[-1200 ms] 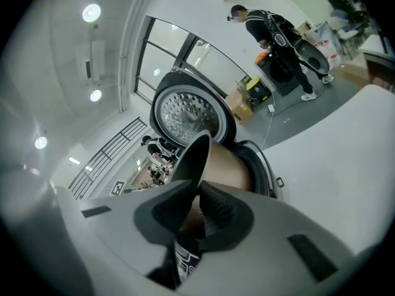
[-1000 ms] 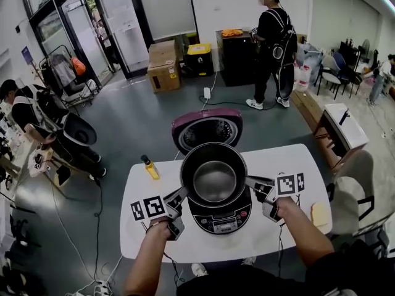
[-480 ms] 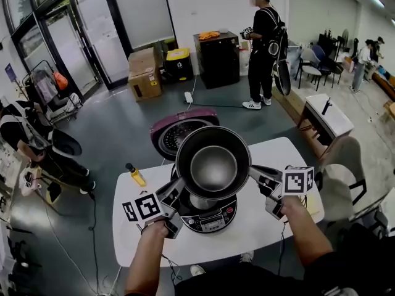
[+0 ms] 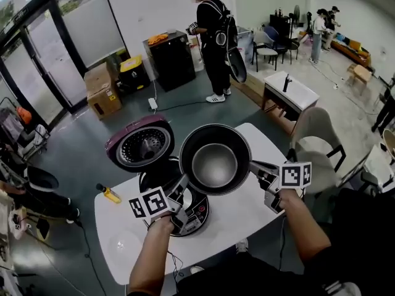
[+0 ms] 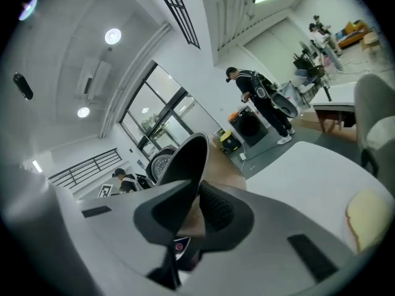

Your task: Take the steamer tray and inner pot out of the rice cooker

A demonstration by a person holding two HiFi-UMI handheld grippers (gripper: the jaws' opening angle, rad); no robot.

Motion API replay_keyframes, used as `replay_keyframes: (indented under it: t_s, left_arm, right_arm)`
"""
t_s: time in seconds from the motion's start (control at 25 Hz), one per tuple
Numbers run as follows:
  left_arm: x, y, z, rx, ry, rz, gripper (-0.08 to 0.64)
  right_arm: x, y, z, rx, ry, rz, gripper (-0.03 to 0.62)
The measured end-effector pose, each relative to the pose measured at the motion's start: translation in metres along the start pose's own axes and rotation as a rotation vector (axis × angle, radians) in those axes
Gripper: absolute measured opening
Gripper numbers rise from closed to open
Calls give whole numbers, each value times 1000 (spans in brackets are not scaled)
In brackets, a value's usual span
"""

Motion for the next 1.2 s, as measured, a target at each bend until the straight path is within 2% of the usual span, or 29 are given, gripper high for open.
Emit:
replay_keyframes:
  t_s: [0.28, 0.52, 0.6, 0.76, 1.2]
  left_arm:
    - [14, -55, -65, -136, -38, 32, 28]
    - [22, -111, -103, -177, -33, 28, 29]
    - [19, -132, -114, -195, -19, 48, 28]
    - [9, -166, -125, -226, 9, 104, 32]
    - [-7, -217, -131, -261, 97, 127, 37]
  right_arm:
    - [65, -14, 60, 18, -118, -89, 40]
    - [113, -29, 97, 3, -237, -118, 37]
    - [130, -32, 105, -7, -265, -118, 34]
    - [155, -40, 111, -57, -278, -116, 34]
    - [205, -71, 109, -202, -271, -153, 35]
Point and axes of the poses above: the fingertips, and each gripper's own axes: z backward along the fingers, x to its right, y out of its top, the point moved 7 cm from there along z, backward along the fingers, and after that the axes turned 5 degrees about x, right-handed, at the moved point
